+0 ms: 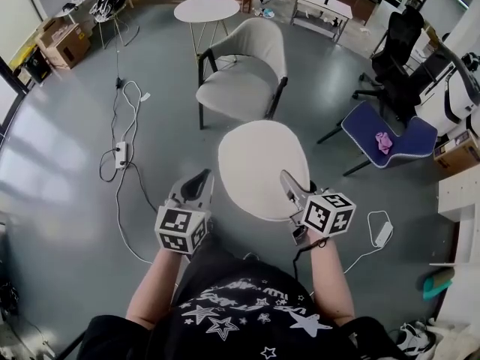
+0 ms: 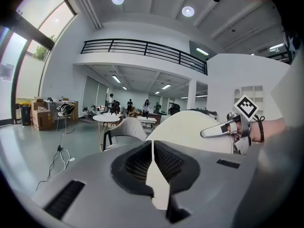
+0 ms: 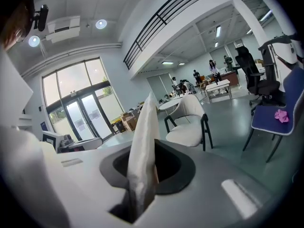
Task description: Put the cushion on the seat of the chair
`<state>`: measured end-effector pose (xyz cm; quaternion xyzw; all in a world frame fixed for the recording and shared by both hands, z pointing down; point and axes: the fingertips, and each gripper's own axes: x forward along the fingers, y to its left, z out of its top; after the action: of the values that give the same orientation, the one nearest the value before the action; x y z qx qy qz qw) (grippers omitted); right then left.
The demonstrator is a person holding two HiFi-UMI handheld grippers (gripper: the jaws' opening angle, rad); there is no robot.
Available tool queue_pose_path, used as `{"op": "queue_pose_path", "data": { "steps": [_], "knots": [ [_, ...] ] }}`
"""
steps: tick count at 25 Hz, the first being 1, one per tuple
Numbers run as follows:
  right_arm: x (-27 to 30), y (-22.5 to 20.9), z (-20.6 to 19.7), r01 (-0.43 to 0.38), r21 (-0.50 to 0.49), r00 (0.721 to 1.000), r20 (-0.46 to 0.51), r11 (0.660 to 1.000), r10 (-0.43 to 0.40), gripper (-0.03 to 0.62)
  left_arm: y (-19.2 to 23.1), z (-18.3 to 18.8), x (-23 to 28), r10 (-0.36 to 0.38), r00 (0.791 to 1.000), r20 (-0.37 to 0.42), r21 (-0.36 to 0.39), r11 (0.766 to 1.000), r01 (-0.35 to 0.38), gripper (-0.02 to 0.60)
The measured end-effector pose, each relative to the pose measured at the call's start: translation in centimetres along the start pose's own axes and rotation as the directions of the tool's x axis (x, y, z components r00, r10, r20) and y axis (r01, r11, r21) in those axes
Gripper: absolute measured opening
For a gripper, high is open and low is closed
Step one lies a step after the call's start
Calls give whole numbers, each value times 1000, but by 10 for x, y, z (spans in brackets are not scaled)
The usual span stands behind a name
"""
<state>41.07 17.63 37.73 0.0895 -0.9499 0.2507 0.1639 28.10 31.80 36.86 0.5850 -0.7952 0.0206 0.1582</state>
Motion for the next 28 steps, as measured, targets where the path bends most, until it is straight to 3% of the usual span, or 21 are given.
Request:
{"op": "queue_pose_path", "data": {
  "steps": [15, 22, 28],
  "knots": [
    [123, -17, 56, 173, 61, 985, -3, 983, -173, 60, 137, 40, 83, -95, 995, -18, 14, 995, 95, 20],
    [164, -8, 56, 194, 118, 981, 1, 974, -196, 60, 200, 36, 90, -103, 993, -58, 11, 995, 103, 20],
    [180, -15, 47, 228, 117, 973, -61, 967, -222, 60, 220, 19, 102, -92, 991, -92, -23, 996, 91, 20]
  ]
}}
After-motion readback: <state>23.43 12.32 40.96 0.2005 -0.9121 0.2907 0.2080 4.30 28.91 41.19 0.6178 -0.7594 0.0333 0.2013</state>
